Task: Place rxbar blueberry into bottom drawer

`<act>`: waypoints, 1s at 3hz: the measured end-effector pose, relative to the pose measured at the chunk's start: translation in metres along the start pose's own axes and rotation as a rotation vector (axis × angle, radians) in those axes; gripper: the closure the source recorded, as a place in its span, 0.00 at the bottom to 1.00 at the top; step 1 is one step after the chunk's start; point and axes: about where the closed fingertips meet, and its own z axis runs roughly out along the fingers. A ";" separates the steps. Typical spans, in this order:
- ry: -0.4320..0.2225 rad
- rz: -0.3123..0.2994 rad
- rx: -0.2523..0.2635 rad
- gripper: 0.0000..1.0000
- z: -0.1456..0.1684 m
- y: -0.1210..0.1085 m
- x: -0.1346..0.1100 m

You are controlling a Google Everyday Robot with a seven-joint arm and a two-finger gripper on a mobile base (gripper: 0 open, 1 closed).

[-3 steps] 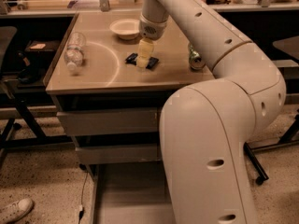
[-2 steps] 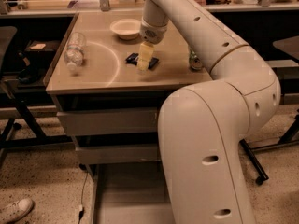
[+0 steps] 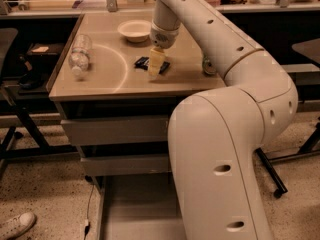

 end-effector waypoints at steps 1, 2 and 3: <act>0.000 0.000 0.000 0.41 0.000 0.000 0.000; 0.000 0.000 0.000 0.64 0.000 0.000 0.000; 0.000 0.000 0.000 0.88 0.000 0.000 0.000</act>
Offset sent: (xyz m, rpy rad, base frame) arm 0.0000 0.0000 0.0000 0.0000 0.0000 0.0000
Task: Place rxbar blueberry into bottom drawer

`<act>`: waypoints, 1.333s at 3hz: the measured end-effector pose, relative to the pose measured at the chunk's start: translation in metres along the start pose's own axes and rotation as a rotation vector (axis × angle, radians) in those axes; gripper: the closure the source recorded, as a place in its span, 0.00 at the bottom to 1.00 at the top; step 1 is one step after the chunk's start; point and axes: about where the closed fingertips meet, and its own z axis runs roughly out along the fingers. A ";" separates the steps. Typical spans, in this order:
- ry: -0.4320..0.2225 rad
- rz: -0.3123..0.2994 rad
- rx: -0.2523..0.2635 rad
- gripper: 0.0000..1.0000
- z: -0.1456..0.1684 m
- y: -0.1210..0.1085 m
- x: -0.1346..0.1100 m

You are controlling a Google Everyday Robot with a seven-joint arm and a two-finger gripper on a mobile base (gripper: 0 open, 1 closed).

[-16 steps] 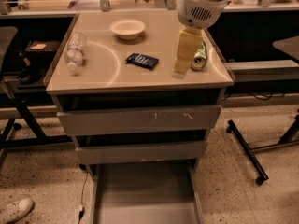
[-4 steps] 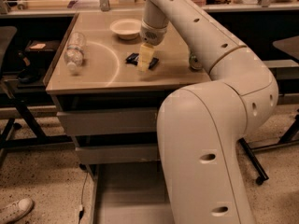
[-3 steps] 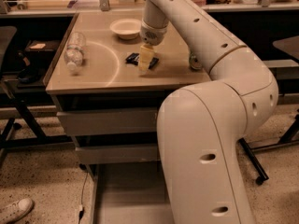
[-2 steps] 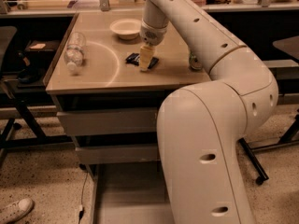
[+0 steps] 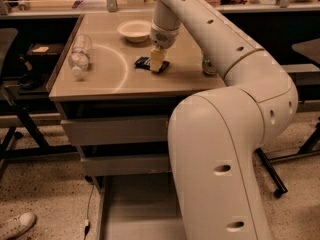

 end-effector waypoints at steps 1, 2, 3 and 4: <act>-0.010 -0.014 0.009 1.00 0.001 -0.001 -0.005; -0.027 -0.057 0.032 1.00 -0.019 0.013 -0.005; -0.047 -0.063 0.046 1.00 -0.042 0.042 0.002; -0.067 -0.022 0.051 1.00 -0.061 0.083 0.021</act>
Offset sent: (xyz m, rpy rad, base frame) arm -0.0753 0.0023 0.0436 -0.0051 -0.0721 0.1182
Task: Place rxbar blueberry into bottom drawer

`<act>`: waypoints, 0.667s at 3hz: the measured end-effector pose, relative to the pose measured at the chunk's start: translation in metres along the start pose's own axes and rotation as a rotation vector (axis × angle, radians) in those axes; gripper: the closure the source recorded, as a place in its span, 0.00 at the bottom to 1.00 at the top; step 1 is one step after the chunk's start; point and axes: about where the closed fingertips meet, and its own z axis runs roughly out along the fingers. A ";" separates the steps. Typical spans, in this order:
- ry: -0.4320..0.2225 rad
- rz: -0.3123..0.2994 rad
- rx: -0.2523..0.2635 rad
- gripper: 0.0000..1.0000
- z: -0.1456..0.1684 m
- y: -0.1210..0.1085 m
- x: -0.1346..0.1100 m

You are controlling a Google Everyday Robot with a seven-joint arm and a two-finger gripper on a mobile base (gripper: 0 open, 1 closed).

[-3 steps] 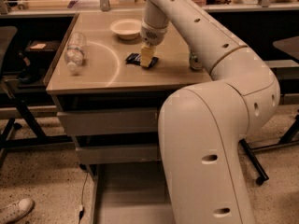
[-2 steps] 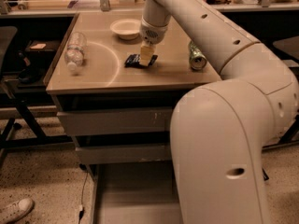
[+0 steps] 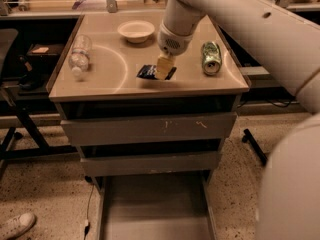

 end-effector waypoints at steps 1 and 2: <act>0.043 -0.008 -0.041 1.00 0.018 0.020 0.013; 0.044 -0.008 -0.042 1.00 0.018 0.020 0.013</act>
Offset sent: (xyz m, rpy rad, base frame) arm -0.0174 -0.0037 -0.0206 -0.0319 0.0413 0.0099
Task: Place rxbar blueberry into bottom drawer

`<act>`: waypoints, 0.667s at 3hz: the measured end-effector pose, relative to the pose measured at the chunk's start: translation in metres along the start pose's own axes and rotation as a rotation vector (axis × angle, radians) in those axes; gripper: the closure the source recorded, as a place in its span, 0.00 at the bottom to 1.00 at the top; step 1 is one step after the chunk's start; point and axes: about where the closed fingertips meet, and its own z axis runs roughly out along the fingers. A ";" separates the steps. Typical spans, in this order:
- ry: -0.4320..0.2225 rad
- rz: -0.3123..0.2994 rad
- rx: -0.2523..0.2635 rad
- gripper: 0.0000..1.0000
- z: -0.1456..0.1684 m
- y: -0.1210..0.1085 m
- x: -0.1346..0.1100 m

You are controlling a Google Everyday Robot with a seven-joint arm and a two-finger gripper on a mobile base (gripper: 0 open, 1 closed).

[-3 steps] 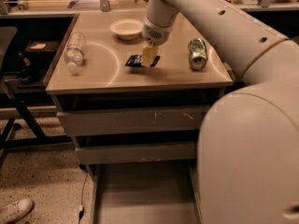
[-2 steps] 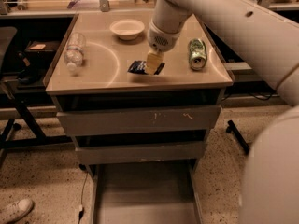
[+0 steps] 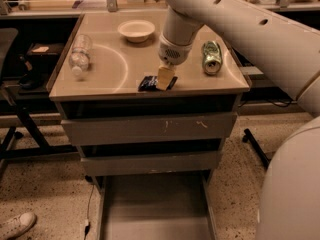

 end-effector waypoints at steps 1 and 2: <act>0.013 0.007 -0.002 1.00 -0.013 0.017 0.005; 0.026 0.072 -0.012 1.00 -0.029 0.053 0.023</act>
Offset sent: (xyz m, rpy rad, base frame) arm -0.1277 -0.0397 0.0099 -0.0299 0.1025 -0.1712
